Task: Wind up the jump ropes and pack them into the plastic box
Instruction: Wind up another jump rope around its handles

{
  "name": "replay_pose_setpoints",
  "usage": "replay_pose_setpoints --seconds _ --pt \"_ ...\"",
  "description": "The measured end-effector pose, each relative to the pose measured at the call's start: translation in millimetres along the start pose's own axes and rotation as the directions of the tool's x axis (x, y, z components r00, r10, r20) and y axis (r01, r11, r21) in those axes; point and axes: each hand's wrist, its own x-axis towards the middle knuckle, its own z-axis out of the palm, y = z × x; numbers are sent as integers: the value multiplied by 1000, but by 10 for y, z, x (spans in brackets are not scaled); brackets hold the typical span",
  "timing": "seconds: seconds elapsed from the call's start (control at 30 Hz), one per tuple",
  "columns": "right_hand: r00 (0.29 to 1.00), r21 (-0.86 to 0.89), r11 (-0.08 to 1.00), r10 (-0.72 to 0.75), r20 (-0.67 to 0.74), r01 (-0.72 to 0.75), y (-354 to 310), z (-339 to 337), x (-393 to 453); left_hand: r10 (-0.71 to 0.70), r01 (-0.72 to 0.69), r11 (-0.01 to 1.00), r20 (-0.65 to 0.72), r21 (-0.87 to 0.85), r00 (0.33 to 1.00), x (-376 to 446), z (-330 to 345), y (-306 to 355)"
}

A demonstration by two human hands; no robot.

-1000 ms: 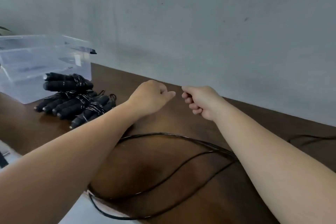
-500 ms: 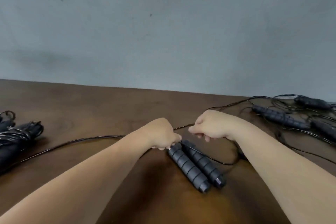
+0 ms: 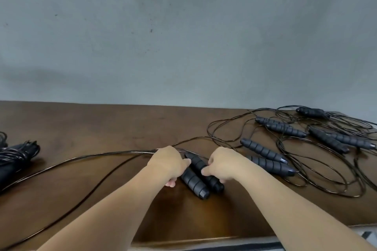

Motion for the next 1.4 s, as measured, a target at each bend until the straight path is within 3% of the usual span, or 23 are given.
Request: replay_pose_setpoints --seconds 0.13,0.23,0.33,0.43,0.53,0.67,0.8,0.93,1.07,1.17,1.23,1.3,1.4 --pt "996 365 930 18 92 -51 -15 109 12 -31 38 936 24 -349 999 -48 99 35" --pt "972 673 725 -16 236 -151 2 204 7 -110 88 798 0 -596 994 -78 137 12" --pt "963 805 579 -122 242 -129 13 244 -21 -168 95 717 -40 -690 985 -121 86 -37" --pt "958 834 551 -219 186 -36 -40 182 -88 -157 53 746 -98 -664 983 -277 -46 11" --pt "953 808 577 -295 65 123 -87 88 -138 -11 -25 827 -62 -561 998 -508 -231 78" --pt "893 812 506 -447 -39 289 -13 -58 -141 165 -131 810 7 -572 986 -748 -443 131" --pt "840 883 376 -541 -35 280 166 -264 -87 257 -210 858 38 -469 966 -748 -570 248" --pt "799 922 317 -602 13 224 367 -461 -54 293 -267 918 49 -293 955 -697 -619 519" --pt "825 905 344 -565 -13 250 560 -579 -36 258 -269 955 -96 -123 961 -596 -636 814" --pt "865 949 258 -501 -27 179 629 -641 -7 260 -282 953 -180 -109 949 -588 -616 948" --pt "895 961 231 -444 -35 152 674 -704 10 293 -320 937 -183 -142 938 -559 -624 988" --pt "932 940 281 -350 -89 195 720 -781 26 277 -321 916 -201 -240 940 -549 -652 992" --pt "947 880 352 -119 -298 320 765 -907 101 267 -324 870 -197 -372 943 -555 -737 952"
